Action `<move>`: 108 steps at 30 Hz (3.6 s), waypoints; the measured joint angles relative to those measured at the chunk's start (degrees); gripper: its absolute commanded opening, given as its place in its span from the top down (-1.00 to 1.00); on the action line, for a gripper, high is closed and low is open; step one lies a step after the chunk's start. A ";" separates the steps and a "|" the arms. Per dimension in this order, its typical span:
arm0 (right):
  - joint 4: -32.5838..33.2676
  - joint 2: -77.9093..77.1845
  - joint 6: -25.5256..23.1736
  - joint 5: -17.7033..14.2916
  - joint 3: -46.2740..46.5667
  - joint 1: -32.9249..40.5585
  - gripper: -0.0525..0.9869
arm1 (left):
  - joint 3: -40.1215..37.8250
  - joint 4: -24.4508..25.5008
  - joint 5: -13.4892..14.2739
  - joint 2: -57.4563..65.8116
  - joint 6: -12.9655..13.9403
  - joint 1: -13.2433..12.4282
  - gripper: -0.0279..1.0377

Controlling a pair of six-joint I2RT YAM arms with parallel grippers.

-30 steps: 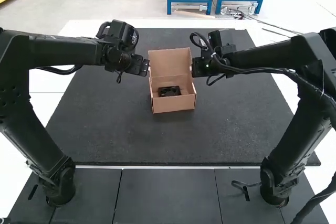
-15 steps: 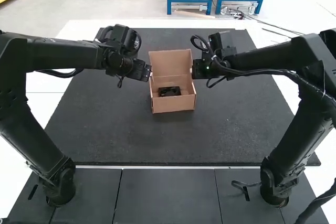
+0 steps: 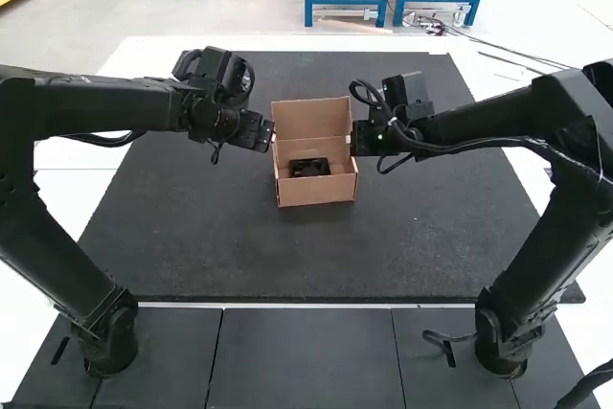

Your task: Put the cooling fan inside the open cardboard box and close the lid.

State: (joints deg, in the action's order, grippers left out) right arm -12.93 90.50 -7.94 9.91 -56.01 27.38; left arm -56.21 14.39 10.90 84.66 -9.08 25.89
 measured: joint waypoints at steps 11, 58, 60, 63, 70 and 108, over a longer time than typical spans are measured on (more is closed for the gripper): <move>-3.63 -0.79 -0.02 -1.18 4.33 1.18 0.88 | 2.99 -0.94 -0.24 -0.24 0.00 0.52 -0.87; 14.27 -10.82 4.76 -6.56 0.09 3.69 -0.85 | 2.19 1.18 -0.17 -4.02 0.17 -2.82 -0.87; 17.70 -13.27 5.44 -6.23 -1.44 3.69 -0.84 | 0.31 1.05 0.48 -3.85 0.17 -3.52 -0.87; 24.04 -16.35 7.21 -6.03 -3.98 3.67 -0.84 | -3.19 1.03 1.25 -2.64 0.17 -4.15 -0.87; 38.47 -18.51 11.67 -5.55 -9.05 3.67 -0.84 | -10.54 2.10 1.60 2.25 0.17 -4.24 -0.87; 52.96 -19.08 13.55 -5.86 -25.55 1.97 -0.84 | -16.87 9.49 -0.42 8.31 0.11 4.85 -0.87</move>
State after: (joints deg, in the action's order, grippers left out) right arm 40.03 71.42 5.61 4.05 -81.56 29.34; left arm -73.08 23.88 10.48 92.97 -8.97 30.74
